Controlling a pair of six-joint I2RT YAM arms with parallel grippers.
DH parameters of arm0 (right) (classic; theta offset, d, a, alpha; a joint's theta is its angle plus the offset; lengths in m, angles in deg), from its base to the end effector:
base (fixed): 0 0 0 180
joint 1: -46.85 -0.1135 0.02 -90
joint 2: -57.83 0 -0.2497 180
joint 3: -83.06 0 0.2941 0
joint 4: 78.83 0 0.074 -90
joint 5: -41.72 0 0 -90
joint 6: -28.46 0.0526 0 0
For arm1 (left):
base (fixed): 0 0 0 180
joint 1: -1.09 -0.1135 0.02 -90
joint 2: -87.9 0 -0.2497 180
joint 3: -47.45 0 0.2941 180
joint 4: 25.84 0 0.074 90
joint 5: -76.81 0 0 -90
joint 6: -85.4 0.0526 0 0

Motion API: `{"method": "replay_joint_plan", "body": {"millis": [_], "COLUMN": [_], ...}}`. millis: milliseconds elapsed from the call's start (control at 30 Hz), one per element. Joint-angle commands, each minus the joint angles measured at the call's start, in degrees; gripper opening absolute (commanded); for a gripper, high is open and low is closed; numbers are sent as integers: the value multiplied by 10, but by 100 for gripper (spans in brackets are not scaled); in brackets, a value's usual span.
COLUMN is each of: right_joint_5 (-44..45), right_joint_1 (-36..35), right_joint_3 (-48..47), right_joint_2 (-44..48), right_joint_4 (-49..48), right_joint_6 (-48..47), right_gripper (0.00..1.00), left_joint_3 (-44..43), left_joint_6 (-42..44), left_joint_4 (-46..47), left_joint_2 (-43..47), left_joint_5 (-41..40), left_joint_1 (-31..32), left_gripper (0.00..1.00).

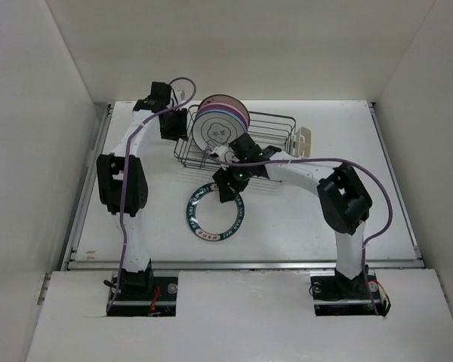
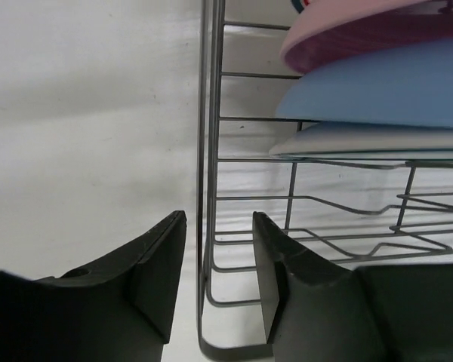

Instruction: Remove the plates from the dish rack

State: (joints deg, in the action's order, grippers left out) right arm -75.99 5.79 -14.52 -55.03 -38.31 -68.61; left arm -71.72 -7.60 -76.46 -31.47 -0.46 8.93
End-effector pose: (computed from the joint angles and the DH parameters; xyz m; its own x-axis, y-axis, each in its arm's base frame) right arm 0.3372 0.3262 0.1664 -0.5231 -0.6002 -0.6051 -0.8494 0.4252 0.3125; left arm 0.5093 -0.0818 0.2329 -0.7810 0.0560 -0.6220 0.2304 0.9515 -0.2036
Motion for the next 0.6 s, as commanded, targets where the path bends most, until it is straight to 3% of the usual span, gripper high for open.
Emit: {"method": "replay_joint_plan", "body": {"millis": [0, 33, 67, 233, 333, 400, 567], "right_joint_5": [53, 53, 53, 58, 63, 74, 200], "right_joint_1": [-3, -3, -3, -3, 4, 12, 73], "right_joint_3": [-24, -24, -31, -74, -110, -124, -142], "right_joint_2": [-14, -14, -8, 45, 82, 99, 148], "right_joint_4": [5, 5, 5, 25, 32, 39, 56], "right_joint_6": [-7, -7, -7, 0, 27, 44, 121], "right_gripper": [71, 97, 100, 100, 100, 100, 100], "left_joint_3": [-11, -16, -22, -71, -77, -77, -97], "left_joint_6": [55, 65, 74, 153, 255, 285, 285], "left_joint_4": [19, 25, 26, 31, 42, 70, 108], "left_joint_2": [76, 76, 76, 70, 58, 51, 23], "left_joint_5": [-11, -11, -17, 8, 25, 8, 25], "left_joint_1": [4, 10, 10, 22, 45, 56, 68], "left_gripper": [38, 39, 39, 38, 38, 43, 46]}}
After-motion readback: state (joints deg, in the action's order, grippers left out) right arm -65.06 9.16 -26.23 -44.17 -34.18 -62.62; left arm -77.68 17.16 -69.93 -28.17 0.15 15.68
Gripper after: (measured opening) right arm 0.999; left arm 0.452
